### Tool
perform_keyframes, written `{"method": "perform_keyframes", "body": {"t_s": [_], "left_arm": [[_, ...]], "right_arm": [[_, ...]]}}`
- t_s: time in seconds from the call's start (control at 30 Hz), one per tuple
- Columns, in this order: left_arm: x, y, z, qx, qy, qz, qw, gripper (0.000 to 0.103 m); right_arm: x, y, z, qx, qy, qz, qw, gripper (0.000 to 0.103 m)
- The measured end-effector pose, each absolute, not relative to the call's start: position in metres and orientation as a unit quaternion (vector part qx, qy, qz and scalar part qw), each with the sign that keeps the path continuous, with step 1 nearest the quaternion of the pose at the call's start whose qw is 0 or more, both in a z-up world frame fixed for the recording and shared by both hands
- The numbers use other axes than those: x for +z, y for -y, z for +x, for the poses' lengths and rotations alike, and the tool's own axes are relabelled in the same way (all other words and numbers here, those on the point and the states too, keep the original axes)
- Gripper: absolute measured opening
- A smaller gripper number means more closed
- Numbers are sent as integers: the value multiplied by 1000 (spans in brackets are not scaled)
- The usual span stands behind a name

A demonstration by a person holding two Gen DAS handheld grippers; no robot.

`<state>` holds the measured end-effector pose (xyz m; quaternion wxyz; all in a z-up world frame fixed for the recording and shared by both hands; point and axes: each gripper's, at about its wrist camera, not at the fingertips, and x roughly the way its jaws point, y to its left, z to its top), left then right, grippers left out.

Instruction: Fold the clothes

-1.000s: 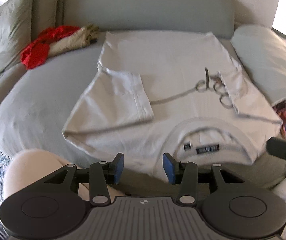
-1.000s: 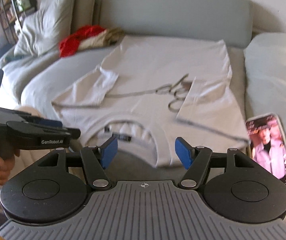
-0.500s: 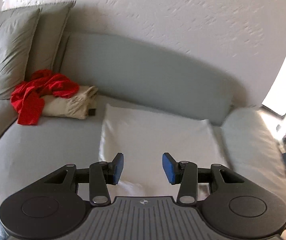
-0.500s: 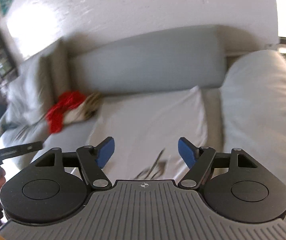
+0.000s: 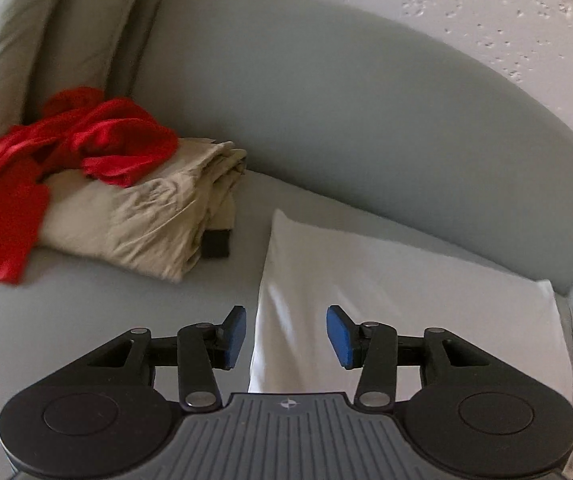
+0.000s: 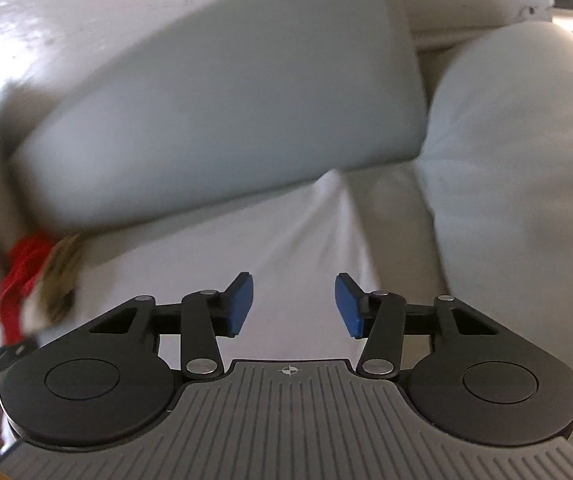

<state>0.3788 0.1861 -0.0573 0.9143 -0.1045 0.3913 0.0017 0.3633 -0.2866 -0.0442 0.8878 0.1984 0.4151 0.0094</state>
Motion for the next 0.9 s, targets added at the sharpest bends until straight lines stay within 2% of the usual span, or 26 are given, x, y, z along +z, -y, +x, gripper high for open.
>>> {"method": "perform_keyframes", "body": {"t_s": [0.13, 0.37, 0.8, 0.83, 0.9], "left_arm": [[-80, -187, 419, 2, -391, -100, 915, 46], [-103, -204, 461, 11, -392, -154, 907, 43], [-116, -197, 498, -31, -399, -138, 906, 40], [-116, -194, 499, -34, -397, -132, 908, 38], [-116, -192, 500, -41, -397, -130, 908, 22]], "right_arm": [[-80, 311, 412, -18, -400, 240, 885, 52], [-131, 337, 476, -23, -407, 290, 866, 52], [-163, 360, 494, 41, -378, 319, 868, 42], [-163, 358, 496, 43, -379, 309, 871, 42], [-163, 354, 502, 46, -379, 289, 878, 42]]}}
